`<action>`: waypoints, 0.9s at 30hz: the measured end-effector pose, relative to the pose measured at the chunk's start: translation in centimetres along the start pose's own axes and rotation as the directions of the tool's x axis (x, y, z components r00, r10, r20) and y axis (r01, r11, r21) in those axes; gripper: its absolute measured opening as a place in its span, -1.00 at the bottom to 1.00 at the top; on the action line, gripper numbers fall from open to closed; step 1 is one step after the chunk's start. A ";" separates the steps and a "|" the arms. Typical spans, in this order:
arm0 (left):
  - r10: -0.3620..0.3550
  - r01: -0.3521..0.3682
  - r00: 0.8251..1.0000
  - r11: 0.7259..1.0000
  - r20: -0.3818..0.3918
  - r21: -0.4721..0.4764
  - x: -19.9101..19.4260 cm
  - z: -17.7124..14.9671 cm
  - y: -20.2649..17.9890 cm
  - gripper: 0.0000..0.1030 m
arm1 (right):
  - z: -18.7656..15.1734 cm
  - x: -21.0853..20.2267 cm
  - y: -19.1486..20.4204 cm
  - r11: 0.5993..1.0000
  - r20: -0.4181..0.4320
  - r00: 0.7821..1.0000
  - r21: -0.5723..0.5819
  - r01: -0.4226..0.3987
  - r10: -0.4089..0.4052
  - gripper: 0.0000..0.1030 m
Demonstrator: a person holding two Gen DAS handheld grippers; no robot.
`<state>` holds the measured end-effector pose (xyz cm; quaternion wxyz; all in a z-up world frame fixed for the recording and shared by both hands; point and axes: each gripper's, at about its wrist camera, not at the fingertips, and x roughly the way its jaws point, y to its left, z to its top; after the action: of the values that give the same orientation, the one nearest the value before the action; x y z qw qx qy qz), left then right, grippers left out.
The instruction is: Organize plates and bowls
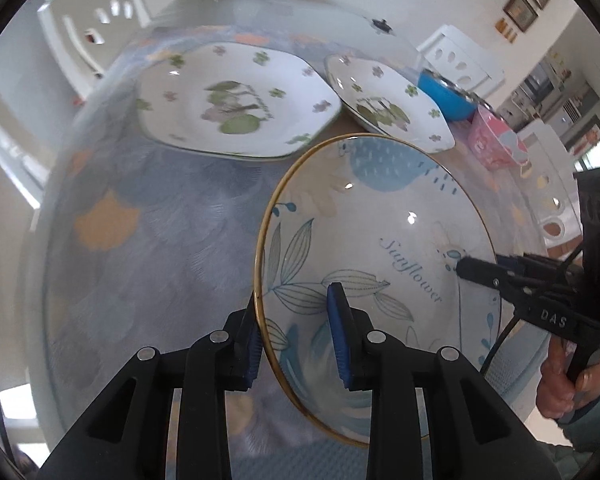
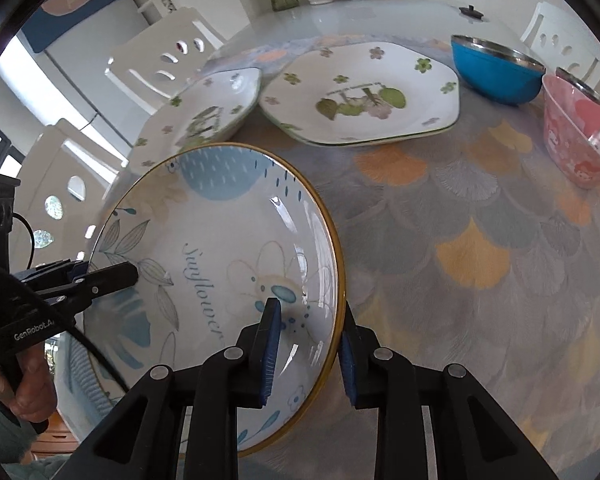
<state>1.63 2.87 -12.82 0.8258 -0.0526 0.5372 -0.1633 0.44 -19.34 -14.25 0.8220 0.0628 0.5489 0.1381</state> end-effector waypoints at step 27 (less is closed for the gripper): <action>0.124 -0.119 0.992 0.975 0.019 -0.187 -3.4 -4.9 5.4 -0.50 | -2.2 1.7 7.0 0.997 -0.095 0.994 -0.042 -0.066 0.061 -0.47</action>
<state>-2.93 9.45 -13.35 0.8339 -0.0989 0.5395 -0.0609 -2.13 -12.24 -14.79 0.7917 0.0551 0.5814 0.1793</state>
